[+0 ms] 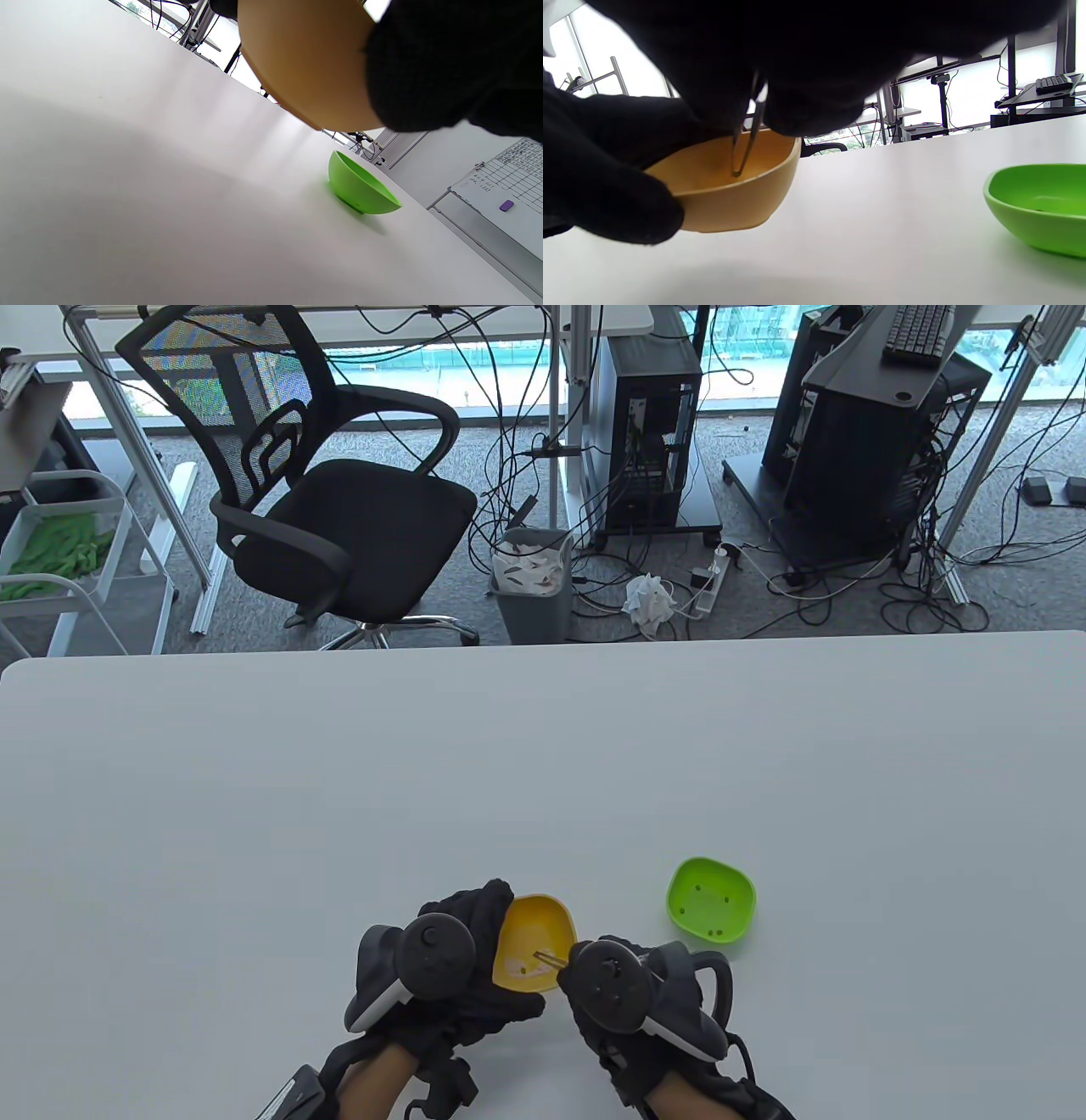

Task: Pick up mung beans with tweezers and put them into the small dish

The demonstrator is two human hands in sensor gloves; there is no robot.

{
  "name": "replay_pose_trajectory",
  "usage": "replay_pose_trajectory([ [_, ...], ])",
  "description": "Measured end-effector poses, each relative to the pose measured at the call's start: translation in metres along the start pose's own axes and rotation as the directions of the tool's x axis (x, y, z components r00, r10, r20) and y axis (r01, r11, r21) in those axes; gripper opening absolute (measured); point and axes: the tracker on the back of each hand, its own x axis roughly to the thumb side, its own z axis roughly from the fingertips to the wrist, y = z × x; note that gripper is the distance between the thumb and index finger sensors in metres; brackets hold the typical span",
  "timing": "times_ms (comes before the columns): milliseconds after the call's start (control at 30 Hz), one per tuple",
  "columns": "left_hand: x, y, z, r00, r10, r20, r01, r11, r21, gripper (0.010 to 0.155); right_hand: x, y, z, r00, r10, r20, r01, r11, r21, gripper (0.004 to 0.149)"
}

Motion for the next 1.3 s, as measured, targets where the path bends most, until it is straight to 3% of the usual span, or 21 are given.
replay_pose_trajectory([
  [133,-0.001,0.001,0.000,1.000,0.005,-0.002,-0.005,1.000,0.004,0.121,-0.034,-0.027,0.005,0.992,-0.077,-0.105,0.066,0.992,-0.109,0.035],
  [267,-0.001,0.001,0.001,1.000,0.007,-0.001,-0.007,1.000,0.007,0.121,-0.083,-0.049,0.012,0.952,-0.100,-0.290,0.033,0.973,-0.227,0.035],
  [367,-0.001,0.002,0.001,1.000,0.005,0.002,-0.005,1.000,0.008,0.121,-0.120,-0.048,0.014,0.898,-0.108,-0.428,0.008,0.974,-0.228,0.035],
  [467,-0.001,0.001,0.001,1.000,0.003,0.004,-0.003,1.000,0.006,0.121,-0.138,-0.038,0.011,0.867,-0.123,-0.482,0.034,0.981,-0.190,0.035],
  [900,-0.002,0.003,0.002,1.000,0.005,0.004,-0.005,1.000,0.009,0.121,-0.144,-0.021,0.005,0.848,-0.128,-0.515,0.066,0.988,-0.137,0.035],
  [1300,-0.002,0.003,0.002,1.000,0.009,0.005,-0.009,1.000,0.012,0.121,-0.145,-0.020,0.005,0.845,-0.138,-0.517,0.078,0.988,-0.137,0.035],
])
